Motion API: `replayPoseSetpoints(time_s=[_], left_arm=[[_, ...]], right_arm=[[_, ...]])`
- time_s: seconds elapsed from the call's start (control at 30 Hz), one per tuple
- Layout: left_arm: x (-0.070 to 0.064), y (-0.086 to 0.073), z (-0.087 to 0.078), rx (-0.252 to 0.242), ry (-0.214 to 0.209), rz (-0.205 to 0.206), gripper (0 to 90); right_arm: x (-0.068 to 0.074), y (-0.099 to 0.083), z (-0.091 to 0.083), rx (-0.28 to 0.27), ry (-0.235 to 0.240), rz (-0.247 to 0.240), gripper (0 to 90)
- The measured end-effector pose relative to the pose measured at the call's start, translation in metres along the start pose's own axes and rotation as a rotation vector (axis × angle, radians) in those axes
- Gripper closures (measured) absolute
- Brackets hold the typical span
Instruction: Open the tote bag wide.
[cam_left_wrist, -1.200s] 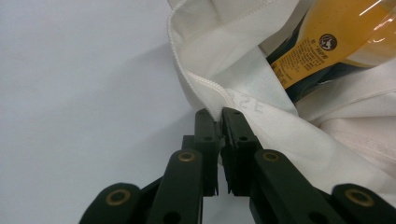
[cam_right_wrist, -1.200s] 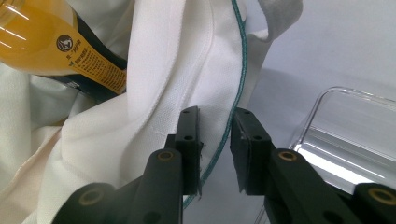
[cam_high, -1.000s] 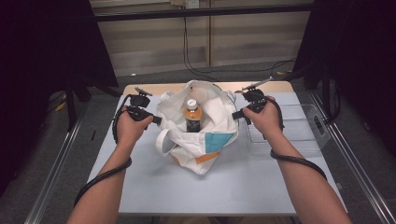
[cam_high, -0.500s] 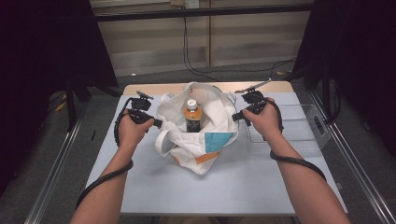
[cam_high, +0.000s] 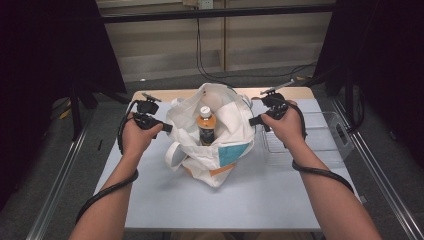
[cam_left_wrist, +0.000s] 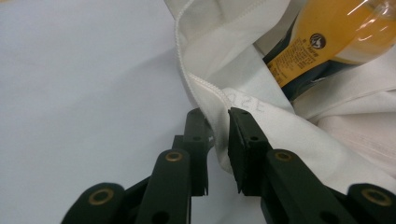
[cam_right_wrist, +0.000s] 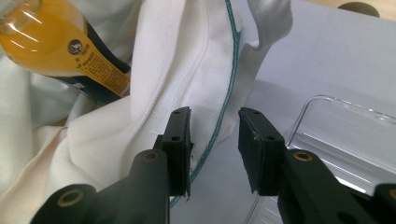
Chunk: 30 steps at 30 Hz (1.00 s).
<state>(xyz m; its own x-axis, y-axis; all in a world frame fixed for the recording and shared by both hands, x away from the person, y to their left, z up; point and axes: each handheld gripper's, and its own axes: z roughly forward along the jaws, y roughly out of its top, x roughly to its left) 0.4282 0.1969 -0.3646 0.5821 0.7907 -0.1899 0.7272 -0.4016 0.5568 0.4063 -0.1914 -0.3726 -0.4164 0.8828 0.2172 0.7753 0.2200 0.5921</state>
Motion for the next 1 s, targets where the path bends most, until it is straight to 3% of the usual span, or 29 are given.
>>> replayPoseSetpoints(time_s=[0.07, 0.33, 0.53, 0.57, 0.77, 0.83, 1.0], left_arm=[[-0.002, 0.002, -0.005, -0.010, 0.011, 0.008, 75.1], [-0.005, 0.005, -0.016, -0.022, 0.026, 0.013, 70.0], [-0.007, 0.011, -0.024, -0.041, 0.027, 0.015, 68.8], [-0.008, 0.012, -0.026, -0.045, 0.028, 0.021, 68.9], [-0.013, 0.016, -0.030, -0.069, 0.024, 0.018, 72.0], [-0.015, 0.019, -0.033, -0.063, 0.029, 0.038, 73.8], [-0.018, 0.024, -0.039, -0.079, 0.019, 0.043, 78.7]], right_arm=[[0.003, 0.002, -0.006, -0.009, -0.021, -0.010, 64.2], [0.006, 0.005, -0.022, -0.024, -0.035, -0.034, 64.0], [0.013, 0.010, -0.028, -0.028, -0.029, -0.066, 69.8], [0.015, 0.012, -0.031, -0.027, -0.033, -0.076, 74.5], [0.019, 0.017, -0.033, -0.024, -0.018, -0.098, 79.9], [0.021, 0.018, -0.032, -0.023, -0.012, -0.100, 81.8], [0.027, 0.019, -0.027, -0.024, 0.010, -0.105, 84.6]])
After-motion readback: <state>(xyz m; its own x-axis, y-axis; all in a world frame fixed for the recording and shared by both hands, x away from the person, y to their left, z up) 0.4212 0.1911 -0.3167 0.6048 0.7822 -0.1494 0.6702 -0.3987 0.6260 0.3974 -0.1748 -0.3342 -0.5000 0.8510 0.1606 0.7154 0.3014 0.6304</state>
